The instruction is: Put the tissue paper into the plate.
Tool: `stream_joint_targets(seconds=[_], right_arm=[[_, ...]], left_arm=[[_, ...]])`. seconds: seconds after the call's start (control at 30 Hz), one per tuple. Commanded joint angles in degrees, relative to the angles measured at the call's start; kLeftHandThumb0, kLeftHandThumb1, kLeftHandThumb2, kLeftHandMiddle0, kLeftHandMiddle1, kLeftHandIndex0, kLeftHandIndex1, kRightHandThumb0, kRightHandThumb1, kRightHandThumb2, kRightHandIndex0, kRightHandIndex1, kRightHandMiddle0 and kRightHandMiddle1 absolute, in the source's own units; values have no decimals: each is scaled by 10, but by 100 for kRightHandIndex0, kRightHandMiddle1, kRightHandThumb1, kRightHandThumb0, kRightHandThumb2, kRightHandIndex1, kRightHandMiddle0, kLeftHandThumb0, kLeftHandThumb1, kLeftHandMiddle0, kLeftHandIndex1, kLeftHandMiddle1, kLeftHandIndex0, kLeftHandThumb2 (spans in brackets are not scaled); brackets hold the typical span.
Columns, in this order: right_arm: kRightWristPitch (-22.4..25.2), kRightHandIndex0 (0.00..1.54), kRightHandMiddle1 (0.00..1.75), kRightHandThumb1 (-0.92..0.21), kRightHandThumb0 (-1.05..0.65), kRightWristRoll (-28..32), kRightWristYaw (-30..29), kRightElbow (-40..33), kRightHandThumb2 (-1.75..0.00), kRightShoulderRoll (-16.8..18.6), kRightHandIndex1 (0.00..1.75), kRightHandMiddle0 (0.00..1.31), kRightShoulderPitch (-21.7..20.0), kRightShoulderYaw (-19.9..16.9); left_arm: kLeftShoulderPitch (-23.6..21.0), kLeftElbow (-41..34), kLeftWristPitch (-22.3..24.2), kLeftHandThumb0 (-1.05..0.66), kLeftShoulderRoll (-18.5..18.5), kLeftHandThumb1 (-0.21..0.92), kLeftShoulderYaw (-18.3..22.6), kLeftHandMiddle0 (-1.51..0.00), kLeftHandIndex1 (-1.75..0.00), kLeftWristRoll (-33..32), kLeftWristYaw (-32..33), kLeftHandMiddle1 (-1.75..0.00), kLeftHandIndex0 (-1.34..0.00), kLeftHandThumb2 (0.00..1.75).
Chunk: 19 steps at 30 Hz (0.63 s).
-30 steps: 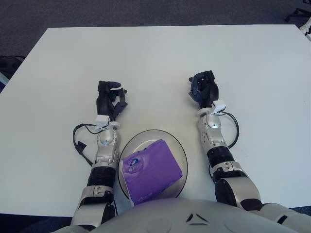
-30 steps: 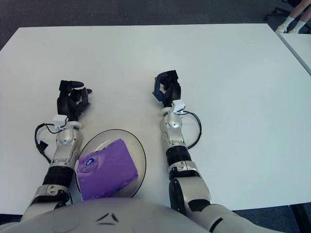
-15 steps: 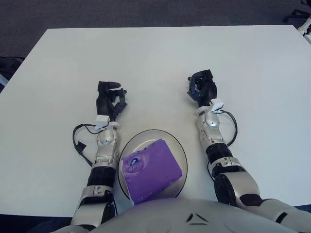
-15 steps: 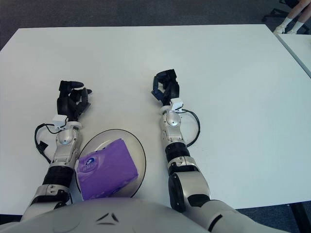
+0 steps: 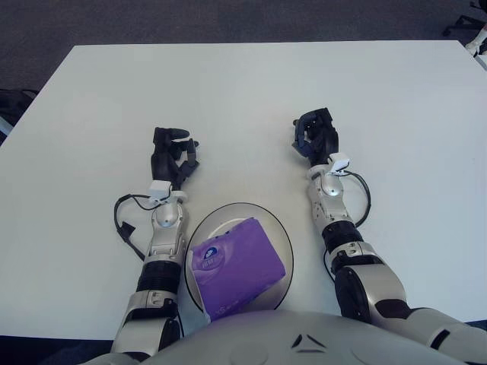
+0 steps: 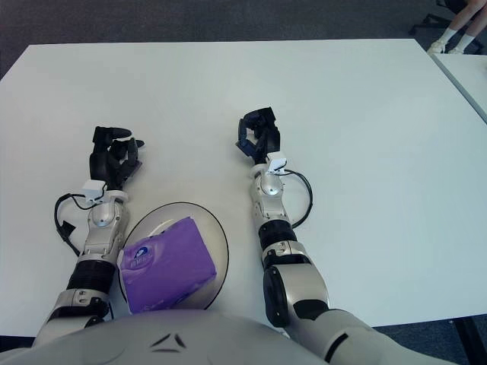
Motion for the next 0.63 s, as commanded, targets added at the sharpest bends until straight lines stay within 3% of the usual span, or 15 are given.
stream_joint_targets(seconds=[0.0, 0.6], right_arm=[[19, 58, 175, -64, -39, 6, -1, 43, -92, 2, 132, 36, 87, -12], [30, 61, 175, -66, -38, -41, -42, -12, -89, -2, 133, 35, 115, 10]], left_arm=[[95, 75, 7, -36, -20, 81, -6, -45, -175, 9, -2, -131, -25, 69], [98, 52, 4, -35, -21, 85, -9, -44, -175, 15, 1, -131, -23, 64]])
